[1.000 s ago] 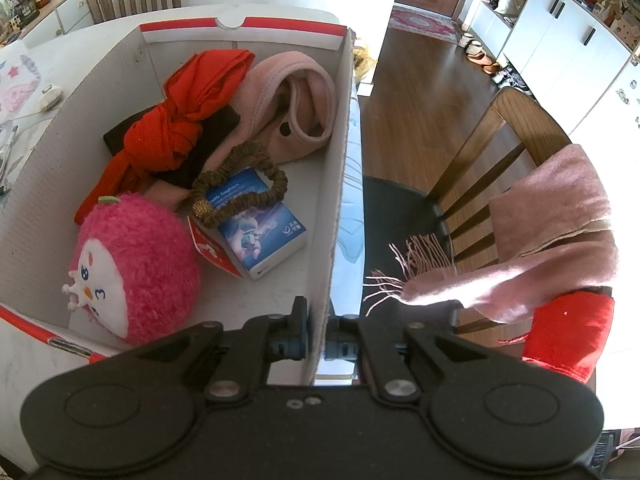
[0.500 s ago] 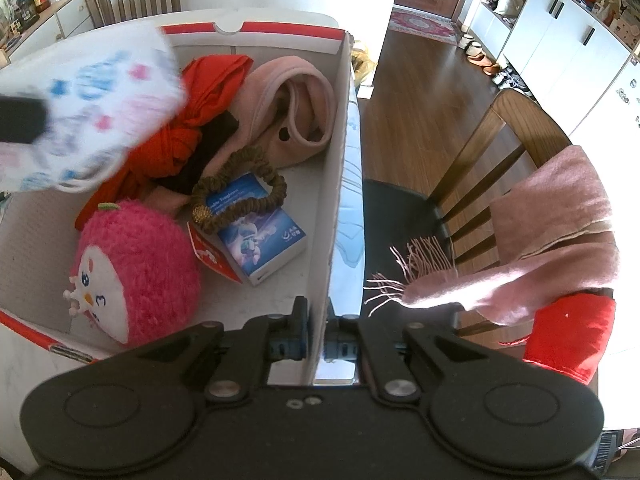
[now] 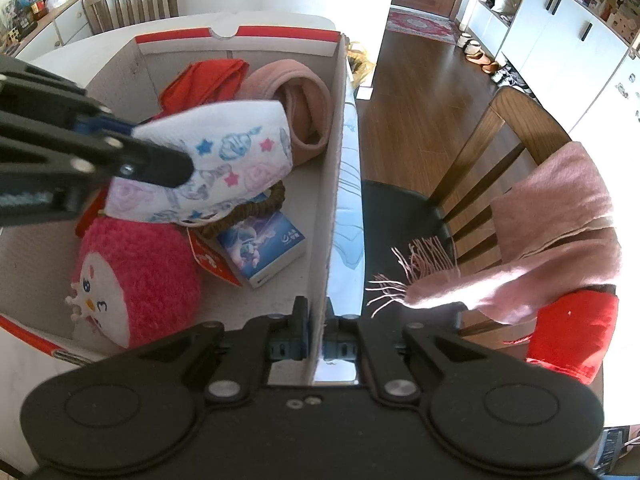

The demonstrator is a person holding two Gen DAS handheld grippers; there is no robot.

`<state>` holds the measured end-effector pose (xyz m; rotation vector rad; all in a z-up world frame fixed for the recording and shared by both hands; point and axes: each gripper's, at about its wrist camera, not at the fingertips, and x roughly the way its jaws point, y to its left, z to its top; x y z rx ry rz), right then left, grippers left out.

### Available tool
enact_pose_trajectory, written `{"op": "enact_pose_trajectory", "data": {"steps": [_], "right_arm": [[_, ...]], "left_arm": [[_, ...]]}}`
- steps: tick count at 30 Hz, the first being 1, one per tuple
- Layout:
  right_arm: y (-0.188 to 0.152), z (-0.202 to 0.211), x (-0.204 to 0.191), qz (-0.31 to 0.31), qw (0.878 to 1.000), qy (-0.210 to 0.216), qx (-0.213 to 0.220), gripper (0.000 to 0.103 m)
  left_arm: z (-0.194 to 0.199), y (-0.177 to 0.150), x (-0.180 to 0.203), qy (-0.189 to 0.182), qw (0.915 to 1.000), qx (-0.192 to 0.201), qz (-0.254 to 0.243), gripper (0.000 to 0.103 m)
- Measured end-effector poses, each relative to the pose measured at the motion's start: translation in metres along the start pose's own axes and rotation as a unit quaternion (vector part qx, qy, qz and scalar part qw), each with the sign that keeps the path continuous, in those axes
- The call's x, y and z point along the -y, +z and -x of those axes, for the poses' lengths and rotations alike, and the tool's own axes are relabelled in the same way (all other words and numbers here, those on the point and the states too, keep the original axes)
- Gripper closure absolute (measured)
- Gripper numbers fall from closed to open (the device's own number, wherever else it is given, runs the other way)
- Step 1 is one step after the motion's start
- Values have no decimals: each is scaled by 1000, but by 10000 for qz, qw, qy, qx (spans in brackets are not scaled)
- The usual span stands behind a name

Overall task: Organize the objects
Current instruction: 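Carry the printed face mask into the box and release it, then return the left gripper to the table and grasp the white USB cable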

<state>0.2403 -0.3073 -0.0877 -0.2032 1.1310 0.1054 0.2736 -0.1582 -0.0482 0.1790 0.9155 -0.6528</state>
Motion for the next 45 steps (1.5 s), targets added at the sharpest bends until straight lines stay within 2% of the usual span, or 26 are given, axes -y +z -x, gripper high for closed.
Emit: {"op": "enact_pose_trajectory", "data": {"steps": [6, 16, 18, 25, 27, 29, 39, 45], "right_arm": [[0, -2, 0, -40, 10000, 18, 14, 99], [0, -3, 0, -56, 10000, 27, 19, 99], [0, -3, 0, -65, 10000, 32, 18, 99], [-1, -3, 1, -61, 10000, 25, 25, 99], [-1, -3, 1, -66, 10000, 31, 24, 99], [-2, -3, 2, -65, 10000, 30, 24, 99], [-2, -4, 2, -60, 10000, 19, 29, 99], [-1, -4, 0, -56, 10000, 15, 30, 99]], "left_arm": [[-16, -3, -8, 175, 9994, -309, -28, 94], [-25, -8, -20, 238, 9980, -580, 45, 93], [-25, -8, -23, 202, 9981, -572, 131, 90], [-12, -13, -27, 122, 9986, -444, 265, 68], [-7, -14, -26, 112, 9988, -382, 293, 53], [1, -16, -25, 85, 9991, -268, 324, 48], [51, -22, -30, 7, 9977, 220, 634, 47], [91, -43, -44, 94, 9935, 516, 1009, 47]]}}
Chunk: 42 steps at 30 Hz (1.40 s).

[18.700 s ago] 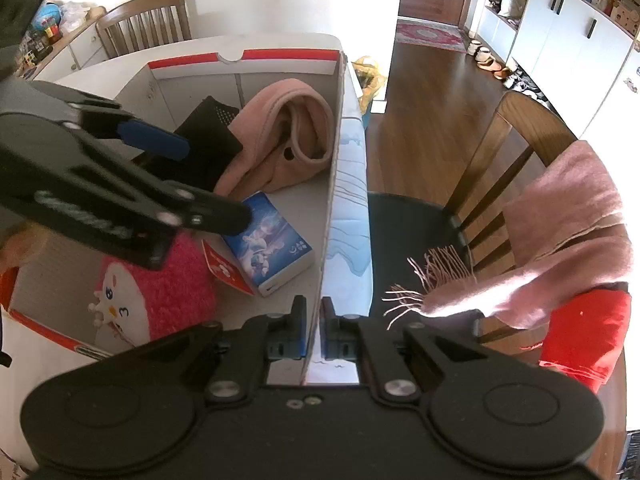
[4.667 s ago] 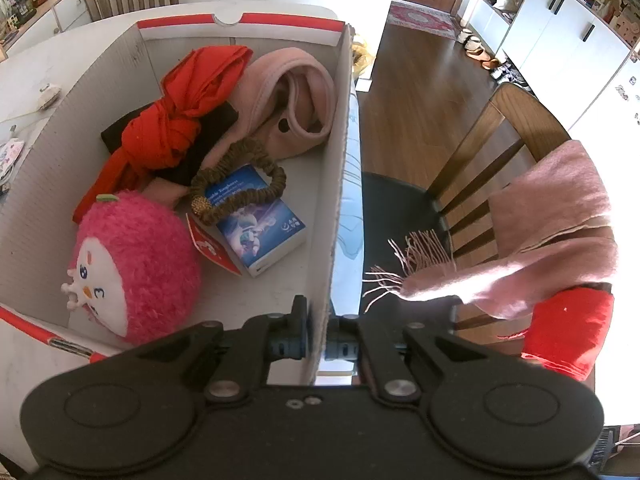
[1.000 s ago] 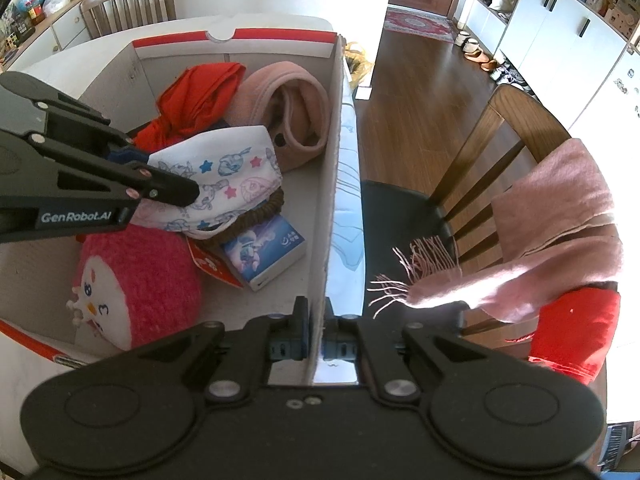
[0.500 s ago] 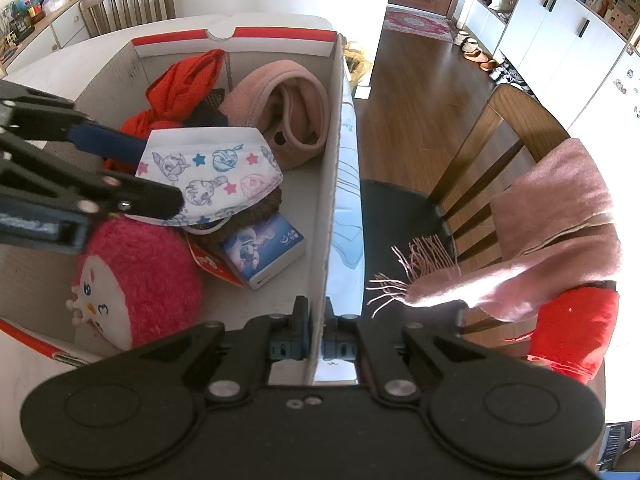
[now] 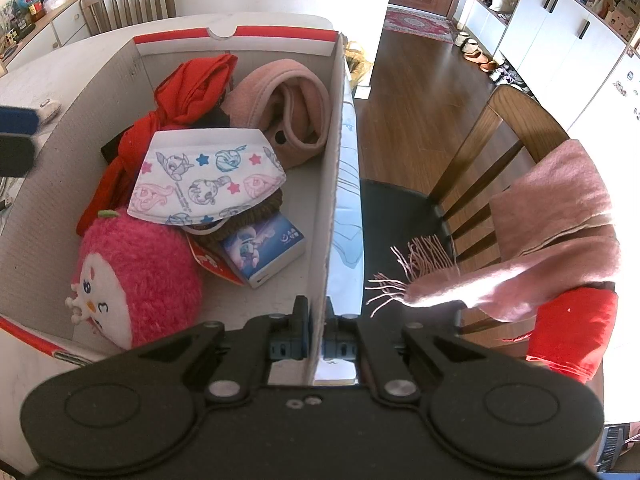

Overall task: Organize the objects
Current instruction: 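Return the left gripper to the table and grasp the white USB cable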

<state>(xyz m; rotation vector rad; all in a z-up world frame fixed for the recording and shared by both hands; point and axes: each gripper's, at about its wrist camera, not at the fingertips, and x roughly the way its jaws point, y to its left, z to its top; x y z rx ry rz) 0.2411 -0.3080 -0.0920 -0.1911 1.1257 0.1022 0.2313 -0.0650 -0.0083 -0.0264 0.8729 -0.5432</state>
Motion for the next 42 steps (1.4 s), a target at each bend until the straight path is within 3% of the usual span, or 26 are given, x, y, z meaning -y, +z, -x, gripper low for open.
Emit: {"op": "enact_pose_trajectory", "data": {"steps": [4, 6, 9, 13, 19, 23, 28, 36, 40, 42], "right_arm": [[0, 0, 1, 25, 10000, -6, -7, 98], [-1, 1, 2, 25, 10000, -6, -7, 98], [-3, 1, 4, 45, 10000, -17, -6, 98], [-3, 2, 5, 54, 10000, -20, -9, 98], [-4, 2, 6, 47, 10000, -30, -31, 96], [-4, 2, 6, 48, 10000, -47, -44, 96], [-6, 0, 6, 57, 9999, -79, -93, 96], [-8, -3, 5, 52, 9998, -124, -165, 96], [-8, -4, 4, 47, 9997, -137, -188, 96], [-8, -5, 4, 44, 9997, -141, -194, 96]], "left_arm": [[28, -17, -23, 287, 9993, 150, 209, 46], [42, -26, -40, 523, 9976, 208, 401, 39], [58, -39, -65, 852, 9938, 257, 669, 37], [72, -56, -98, 1368, 9857, 221, 956, 37], [79, -76, -138, 1960, 9726, 241, 1225, 27], [68, -87, -163, 2403, 9603, 8, 1419, 24], [47, -105, -194, 2670, 9479, -367, 1697, 24], [27, -118, -220, 2983, 9328, -596, 1933, 25], [20, -119, -224, 3045, 9311, -662, 1895, 28], [17, -119, -224, 3028, 9327, -701, 1831, 38]]}}
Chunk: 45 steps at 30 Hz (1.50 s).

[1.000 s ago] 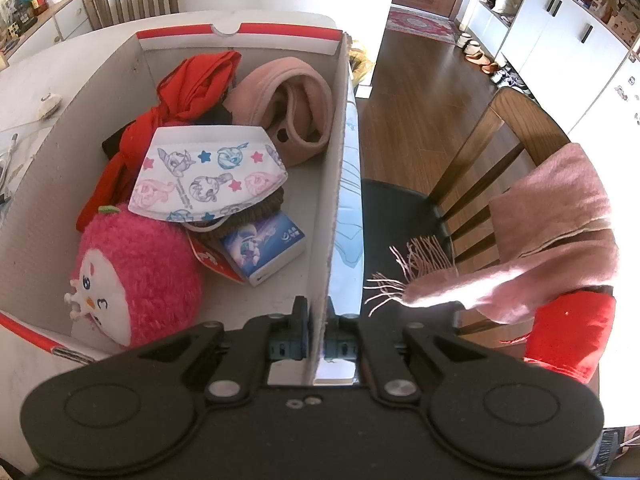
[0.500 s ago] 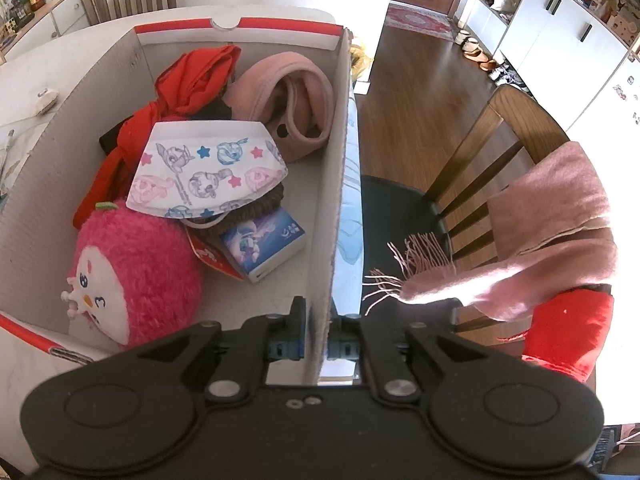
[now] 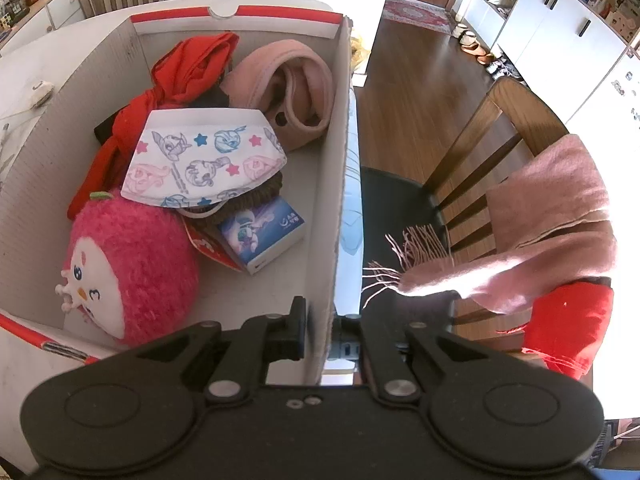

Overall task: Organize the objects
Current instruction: 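Return the left gripper to the table and grasp the white USB cable, then carry the white USB cable into the box and drop it onto the mask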

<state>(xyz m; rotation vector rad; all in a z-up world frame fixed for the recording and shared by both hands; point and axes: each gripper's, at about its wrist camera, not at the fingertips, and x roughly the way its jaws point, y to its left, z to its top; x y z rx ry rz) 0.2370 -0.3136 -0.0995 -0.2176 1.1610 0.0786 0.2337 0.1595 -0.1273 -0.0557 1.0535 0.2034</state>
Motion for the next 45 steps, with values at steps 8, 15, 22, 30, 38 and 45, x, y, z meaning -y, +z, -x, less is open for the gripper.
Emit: {"op": "enact_pose_trajectory", "data": {"steps": [8, 15, 22, 30, 38, 45], "right_arm": [[0, 0, 0, 3, 10000, -2, -2, 96], [0, -1, 0, -5, 10000, -1, 0, 96], [1, 0, -1, -7, 10000, 5, 20, 97], [2, 0, -1, -6, 10000, 7, 31, 97], [4, 1, -2, 1, 10000, 10, 44, 97], [5, 2, -4, 4, 10000, 19, 51, 97]], "left_arm": [[-3, 0, 7, -185, 9998, -16, -101, 72], [-1, 0, 9, -357, 9992, -74, -144, 95], [12, -3, 1, -379, 9992, 98, -118, 99], [48, 3, -19, -507, 9970, 557, 165, 99], [88, 13, -16, -844, 9914, 989, 160, 99], [117, 20, 18, -1592, 9802, 1178, -21, 102]]}}
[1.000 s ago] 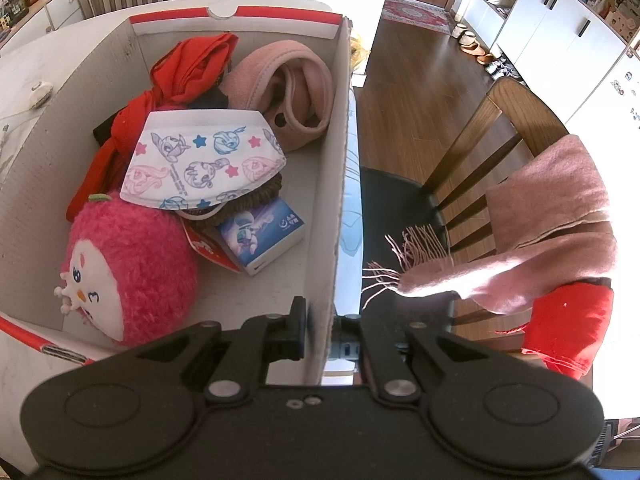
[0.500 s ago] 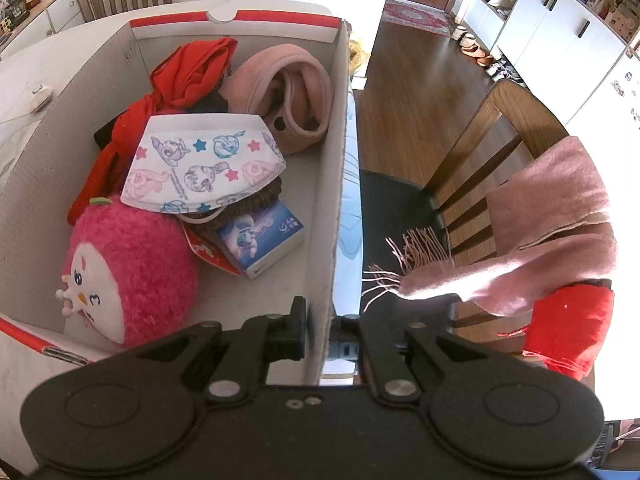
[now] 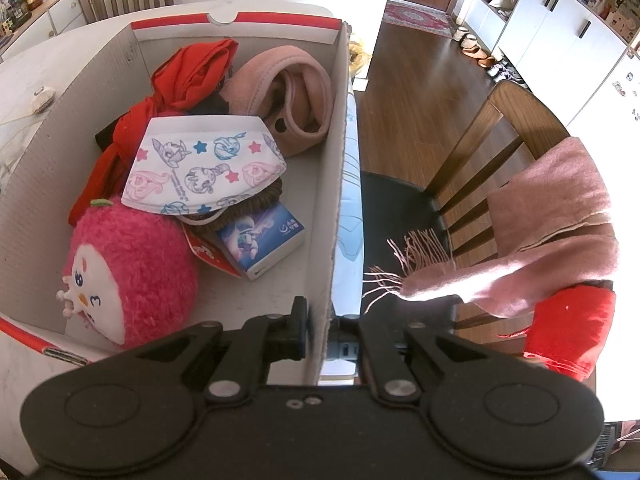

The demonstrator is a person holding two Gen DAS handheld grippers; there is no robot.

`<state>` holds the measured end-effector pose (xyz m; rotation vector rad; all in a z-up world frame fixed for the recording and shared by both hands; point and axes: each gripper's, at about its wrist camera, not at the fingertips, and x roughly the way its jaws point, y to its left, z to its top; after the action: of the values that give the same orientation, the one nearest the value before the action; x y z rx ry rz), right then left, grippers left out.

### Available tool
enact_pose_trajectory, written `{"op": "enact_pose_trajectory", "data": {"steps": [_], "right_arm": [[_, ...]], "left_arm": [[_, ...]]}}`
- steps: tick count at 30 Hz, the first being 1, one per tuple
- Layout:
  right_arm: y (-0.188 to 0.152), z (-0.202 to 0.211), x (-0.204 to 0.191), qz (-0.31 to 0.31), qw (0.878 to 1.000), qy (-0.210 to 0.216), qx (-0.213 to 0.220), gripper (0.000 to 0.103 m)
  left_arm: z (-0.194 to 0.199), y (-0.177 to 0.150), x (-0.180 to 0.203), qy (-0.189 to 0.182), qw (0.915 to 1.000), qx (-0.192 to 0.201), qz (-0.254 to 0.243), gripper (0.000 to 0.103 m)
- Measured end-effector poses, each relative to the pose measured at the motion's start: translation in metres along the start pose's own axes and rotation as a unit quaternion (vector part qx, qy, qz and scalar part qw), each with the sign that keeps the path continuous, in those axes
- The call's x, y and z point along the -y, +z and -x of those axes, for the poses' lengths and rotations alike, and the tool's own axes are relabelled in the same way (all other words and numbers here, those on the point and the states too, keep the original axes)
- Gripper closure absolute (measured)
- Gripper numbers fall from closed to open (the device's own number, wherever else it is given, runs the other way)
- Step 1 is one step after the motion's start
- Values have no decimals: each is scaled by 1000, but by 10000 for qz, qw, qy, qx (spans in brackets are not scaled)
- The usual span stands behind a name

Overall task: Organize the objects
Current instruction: 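Carry the white USB cable into the box and drop it onto the mask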

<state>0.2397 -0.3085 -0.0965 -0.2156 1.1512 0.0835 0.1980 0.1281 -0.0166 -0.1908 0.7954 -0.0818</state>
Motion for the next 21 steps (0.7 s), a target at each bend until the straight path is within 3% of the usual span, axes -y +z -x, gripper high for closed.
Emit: {"op": "enact_pose_trajectory", "data": {"steps": [5, 13, 21], "right_arm": [[0, 0, 1, -4, 10000, 9, 6, 97], [0, 0, -1, -2, 10000, 23, 17, 97], [-1, -1, -2, 22, 10000, 30, 21, 97]], "left_arm": [[3, 6, 17, -332, 9994, -13, -85, 102], [9, -4, 35, -541, 9983, -71, -195, 101], [49, 31, 75, -1138, 9903, 422, -678, 101]]}}
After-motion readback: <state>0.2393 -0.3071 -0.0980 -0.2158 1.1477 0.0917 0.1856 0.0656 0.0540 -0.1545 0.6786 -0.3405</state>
